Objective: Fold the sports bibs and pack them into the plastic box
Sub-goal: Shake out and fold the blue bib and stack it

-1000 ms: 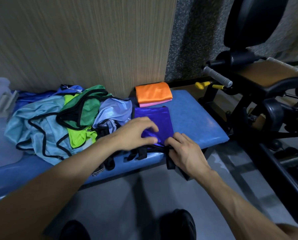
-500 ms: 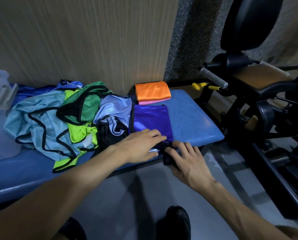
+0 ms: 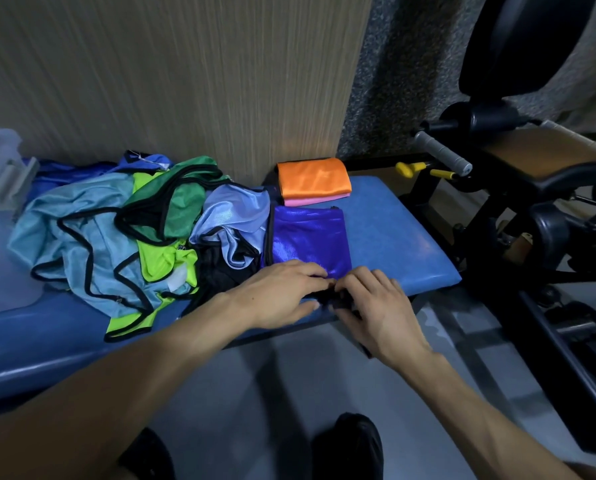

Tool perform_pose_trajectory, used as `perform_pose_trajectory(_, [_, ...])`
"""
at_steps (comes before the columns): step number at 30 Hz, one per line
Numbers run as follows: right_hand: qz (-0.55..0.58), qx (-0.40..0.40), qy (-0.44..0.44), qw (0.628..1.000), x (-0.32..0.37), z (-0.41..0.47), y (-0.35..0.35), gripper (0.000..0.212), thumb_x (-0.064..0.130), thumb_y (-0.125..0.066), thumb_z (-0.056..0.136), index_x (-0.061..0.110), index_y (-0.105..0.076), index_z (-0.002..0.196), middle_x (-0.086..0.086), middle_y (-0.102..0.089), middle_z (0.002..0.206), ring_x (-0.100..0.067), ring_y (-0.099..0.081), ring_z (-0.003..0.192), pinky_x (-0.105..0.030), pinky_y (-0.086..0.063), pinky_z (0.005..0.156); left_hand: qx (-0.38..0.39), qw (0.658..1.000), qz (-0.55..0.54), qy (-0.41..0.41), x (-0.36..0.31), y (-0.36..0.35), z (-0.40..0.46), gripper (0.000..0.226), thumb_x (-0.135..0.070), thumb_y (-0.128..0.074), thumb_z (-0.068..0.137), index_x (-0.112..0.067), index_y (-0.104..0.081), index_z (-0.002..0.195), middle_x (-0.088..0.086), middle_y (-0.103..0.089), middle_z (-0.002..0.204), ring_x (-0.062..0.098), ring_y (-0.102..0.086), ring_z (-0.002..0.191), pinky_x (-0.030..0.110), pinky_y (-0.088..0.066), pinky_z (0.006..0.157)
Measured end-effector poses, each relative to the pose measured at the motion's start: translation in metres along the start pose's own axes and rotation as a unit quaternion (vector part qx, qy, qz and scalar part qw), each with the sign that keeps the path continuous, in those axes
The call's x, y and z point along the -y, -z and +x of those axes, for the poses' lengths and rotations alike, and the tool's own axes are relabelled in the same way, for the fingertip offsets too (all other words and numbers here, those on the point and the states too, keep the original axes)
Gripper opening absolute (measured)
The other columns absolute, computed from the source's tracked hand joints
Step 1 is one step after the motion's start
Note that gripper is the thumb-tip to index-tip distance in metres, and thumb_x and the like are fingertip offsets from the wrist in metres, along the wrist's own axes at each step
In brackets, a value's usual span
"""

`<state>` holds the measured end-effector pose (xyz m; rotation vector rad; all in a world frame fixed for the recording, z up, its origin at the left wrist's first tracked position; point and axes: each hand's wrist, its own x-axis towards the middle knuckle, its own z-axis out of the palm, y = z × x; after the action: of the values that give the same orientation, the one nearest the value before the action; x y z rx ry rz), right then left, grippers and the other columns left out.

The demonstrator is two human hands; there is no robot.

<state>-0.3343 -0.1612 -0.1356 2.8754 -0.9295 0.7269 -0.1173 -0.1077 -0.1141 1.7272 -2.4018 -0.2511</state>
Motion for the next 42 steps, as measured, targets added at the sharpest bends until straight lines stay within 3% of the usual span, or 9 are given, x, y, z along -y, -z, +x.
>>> perform_pose_trajectory(3, [0.043,0.031,0.022,0.998,-0.004,-0.002,0.002,0.013,0.024,-0.070,0.091,0.020,-0.063,0.101,0.006,-0.056,0.100,-0.022,-0.053,0.082,-0.038,-0.048,0.070,-0.003,1.000,0.006,-0.003,0.001,-0.001,0.000,0.050,-0.038,-0.052,0.102,-0.034,-0.044,0.152,-0.011,-0.041,0.155,0.016,-0.041,0.137,0.035,-0.038,0.113])
perform_pose_trajectory(10, [0.137,0.026,-0.062,0.988,-0.012,0.025,0.014,0.006,0.030,-0.068,0.096,0.026,-0.070,0.100,0.013,-0.069,0.092,-0.015,-0.060,0.088,-0.037,-0.051,0.072,-0.011,1.000,0.026,-0.010,-0.001,0.003,0.003,0.043,-0.042,-0.052,0.102,-0.033,-0.053,0.143,-0.010,-0.048,0.146,0.019,-0.047,0.127,0.038,-0.045,0.103])
perform_pose_trajectory(20, [0.223,0.161,-0.160,0.948,-0.022,0.068,-0.003,0.009,0.023,-0.069,0.094,0.026,-0.072,0.087,0.012,-0.069,0.084,-0.013,-0.062,0.089,-0.034,-0.050,0.081,-0.001,1.000,-0.007,-0.006,0.004,0.004,-0.001,0.046,-0.039,-0.056,0.099,-0.027,-0.053,0.144,-0.010,-0.052,0.146,0.016,-0.046,0.133,0.035,-0.040,0.110])
perform_pose_trajectory(25, [0.162,0.123,-0.168,0.964,-0.019,0.070,-0.011,0.016,0.022,-0.077,0.087,0.024,-0.065,0.096,0.012,-0.043,0.085,-0.017,-0.047,0.093,-0.031,-0.040,0.079,-0.010,0.999,-0.039,-0.002,0.007,0.000,-0.006,0.046,-0.037,-0.060,0.096,-0.028,-0.054,0.141,-0.011,-0.055,0.142,0.014,-0.047,0.133,0.033,-0.040,0.111])
perform_pose_trajectory(29, [0.115,0.101,-0.112,0.982,-0.011,0.068,-0.009,0.016,0.017,-0.073,0.087,0.018,-0.063,0.100,0.014,-0.042,0.071,-0.019,-0.050,0.080,-0.036,-0.040,0.068,-0.009,0.999,-0.042,-0.002,0.007,0.000,-0.007,0.048,-0.038,-0.061,0.096,-0.027,-0.054,0.142,-0.011,-0.052,0.145,0.012,-0.045,0.134,0.032,-0.039,0.111])
perform_pose_trajectory(32, [0.115,0.077,-0.102,0.985,-0.010,0.061,-0.013,0.009,0.015,-0.071,0.088,0.017,-0.065,0.094,0.012,-0.053,0.074,-0.021,-0.055,0.080,-0.037,-0.044,0.069,-0.011,0.997,-0.075,0.006,0.006,0.006,-0.010,0.052,-0.041,-0.064,0.094,-0.027,-0.053,0.142,-0.012,-0.049,0.144,0.008,-0.044,0.134,0.030,-0.039,0.111])
perform_pose_trajectory(35, [0.076,0.046,-0.092,0.992,-0.011,0.057,-0.015,0.005,0.022,-0.072,0.089,0.021,-0.068,0.089,0.007,-0.066,0.072,-0.024,-0.058,0.079,-0.038,-0.042,0.073,-0.085,0.993,-0.083,0.017,0.011,0.019,-0.026,0.049,-0.050,-0.068,0.086,-0.030,-0.056,0.130,-0.013,-0.054,0.126,0.011,-0.051,0.120,0.035,-0.043,0.105])
perform_pose_trajectory(38, [0.026,0.028,-0.069,0.997,-0.011,0.054,-0.015,0.016,0.029,-0.057,0.095,0.023,-0.067,0.085,0.003,-0.064,0.069,-0.026,-0.057,0.078,-0.038,-0.036,0.071,-0.159,0.986,-0.012,0.055,0.020,0.031,-0.050,0.045,-0.065,-0.068,0.075,-0.033,-0.053,0.103,-0.016,-0.049,0.102,0.012,-0.048,0.096,0.037,-0.044,0.089])
perform_pose_trajectory(42, [-0.009,0.039,-0.034,0.999,-0.004,0.046,-0.008,0.030,0.036,-0.041,0.093,0.023,-0.068,0.090,0.004,-0.067,0.076,-0.023,-0.057,0.086,-0.038,-0.034,0.074,-0.141,0.984,0.042,0.104,0.018,0.018,-0.076,0.049,-0.071,-0.070,0.069,-0.034,-0.050,0.095,-0.019,-0.048,0.088,0.011,-0.053,0.085,0.032,-0.037,0.074])
